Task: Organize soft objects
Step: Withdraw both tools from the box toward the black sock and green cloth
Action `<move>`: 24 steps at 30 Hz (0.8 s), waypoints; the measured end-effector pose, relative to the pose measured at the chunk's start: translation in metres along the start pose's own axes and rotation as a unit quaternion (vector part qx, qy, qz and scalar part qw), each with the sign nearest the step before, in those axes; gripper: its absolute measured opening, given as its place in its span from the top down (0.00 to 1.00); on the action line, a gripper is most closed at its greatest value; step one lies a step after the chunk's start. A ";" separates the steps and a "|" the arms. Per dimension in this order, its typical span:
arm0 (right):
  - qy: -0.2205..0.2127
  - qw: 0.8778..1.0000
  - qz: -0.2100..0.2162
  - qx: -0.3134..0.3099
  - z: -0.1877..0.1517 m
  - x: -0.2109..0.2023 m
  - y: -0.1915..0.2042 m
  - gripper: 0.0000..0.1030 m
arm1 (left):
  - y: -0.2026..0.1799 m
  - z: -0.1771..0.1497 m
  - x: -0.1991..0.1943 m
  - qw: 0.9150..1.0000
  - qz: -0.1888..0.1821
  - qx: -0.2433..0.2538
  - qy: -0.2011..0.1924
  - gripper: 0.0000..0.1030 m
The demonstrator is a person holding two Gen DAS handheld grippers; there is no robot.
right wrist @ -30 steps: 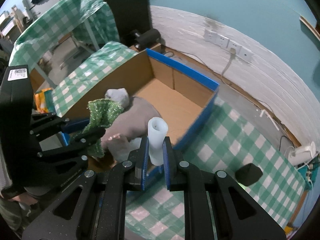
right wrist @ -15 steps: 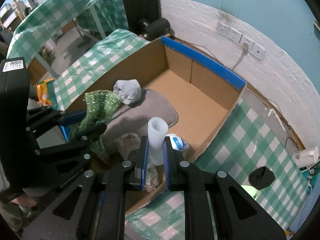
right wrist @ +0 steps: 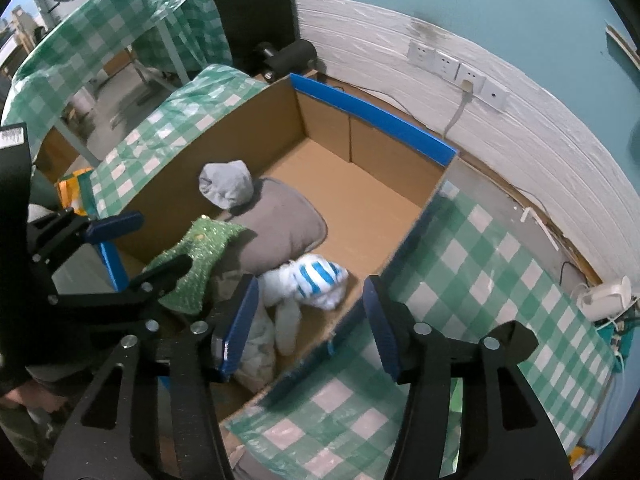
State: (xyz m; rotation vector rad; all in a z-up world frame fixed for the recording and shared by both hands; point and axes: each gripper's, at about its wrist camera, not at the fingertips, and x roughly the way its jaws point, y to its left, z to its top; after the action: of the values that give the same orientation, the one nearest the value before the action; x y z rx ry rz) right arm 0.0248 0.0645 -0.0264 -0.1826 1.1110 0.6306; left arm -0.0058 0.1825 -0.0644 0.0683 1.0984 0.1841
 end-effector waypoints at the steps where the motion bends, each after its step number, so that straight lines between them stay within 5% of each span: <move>1: 0.000 1.000 -0.001 0.002 -0.002 -0.001 -0.002 0.46 | -0.001 0.000 -0.001 1.000 -0.001 0.001 -0.001 0.39; 5: 0.000 1.000 -0.010 0.005 -0.009 -0.005 -0.011 0.39 | -0.009 0.003 -0.007 1.000 -0.012 0.003 -0.006 0.34; 24: -0.006 0.998 -0.040 0.049 -0.044 -0.027 -0.057 0.38 | -0.067 0.009 -0.019 0.998 -0.022 0.058 -0.020 0.32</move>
State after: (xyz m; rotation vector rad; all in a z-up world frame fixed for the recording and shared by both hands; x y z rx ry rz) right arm 0.0144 -0.0115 -0.0325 -0.1370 1.1157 0.5041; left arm 0.0017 0.1131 -0.0530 0.1523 1.0683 0.0792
